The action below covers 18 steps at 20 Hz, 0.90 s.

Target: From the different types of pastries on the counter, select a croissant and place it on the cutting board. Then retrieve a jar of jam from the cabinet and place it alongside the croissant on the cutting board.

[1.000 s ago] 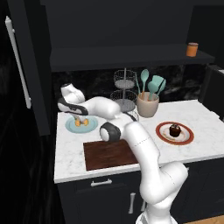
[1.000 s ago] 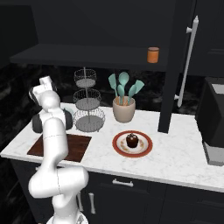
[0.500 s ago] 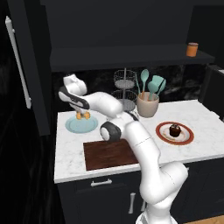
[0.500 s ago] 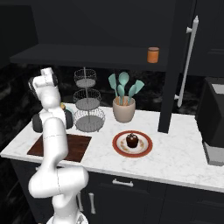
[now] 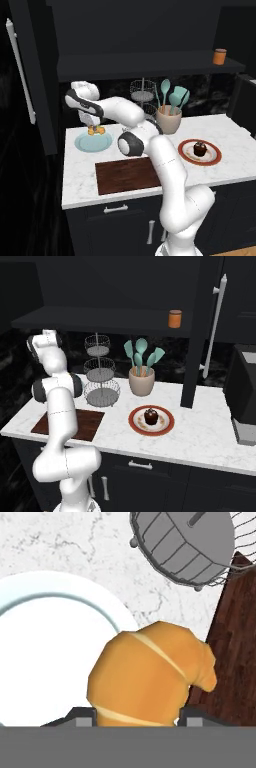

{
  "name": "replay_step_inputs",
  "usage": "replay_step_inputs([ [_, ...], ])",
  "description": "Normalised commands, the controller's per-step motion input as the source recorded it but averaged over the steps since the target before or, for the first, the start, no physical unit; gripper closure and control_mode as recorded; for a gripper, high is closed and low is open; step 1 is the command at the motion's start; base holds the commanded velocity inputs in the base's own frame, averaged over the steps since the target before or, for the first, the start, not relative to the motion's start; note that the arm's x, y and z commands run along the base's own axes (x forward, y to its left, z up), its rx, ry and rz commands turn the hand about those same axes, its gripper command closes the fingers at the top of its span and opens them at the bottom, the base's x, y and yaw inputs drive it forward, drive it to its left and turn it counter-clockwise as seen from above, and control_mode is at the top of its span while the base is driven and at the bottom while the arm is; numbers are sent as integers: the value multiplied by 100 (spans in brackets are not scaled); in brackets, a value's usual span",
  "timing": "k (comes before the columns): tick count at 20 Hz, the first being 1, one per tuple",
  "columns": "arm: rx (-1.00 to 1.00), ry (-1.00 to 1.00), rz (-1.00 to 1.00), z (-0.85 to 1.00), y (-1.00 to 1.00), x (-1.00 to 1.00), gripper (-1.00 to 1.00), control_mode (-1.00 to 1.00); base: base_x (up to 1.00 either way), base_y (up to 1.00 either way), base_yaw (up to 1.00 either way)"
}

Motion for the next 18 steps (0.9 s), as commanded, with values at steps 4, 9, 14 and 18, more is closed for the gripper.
replay_step_inputs([
  [4,16,-16,0,-6,-33,-100,100,-100,0,0,0],
  [9,19,-19,0,-11,-42,-100,100,-100,0,0,0],
  [14,19,-19,0,-22,-44,-100,100,-100,0,0,0],
  [18,21,-18,0,-18,-30,-100,100,-100,0,0,0],
])
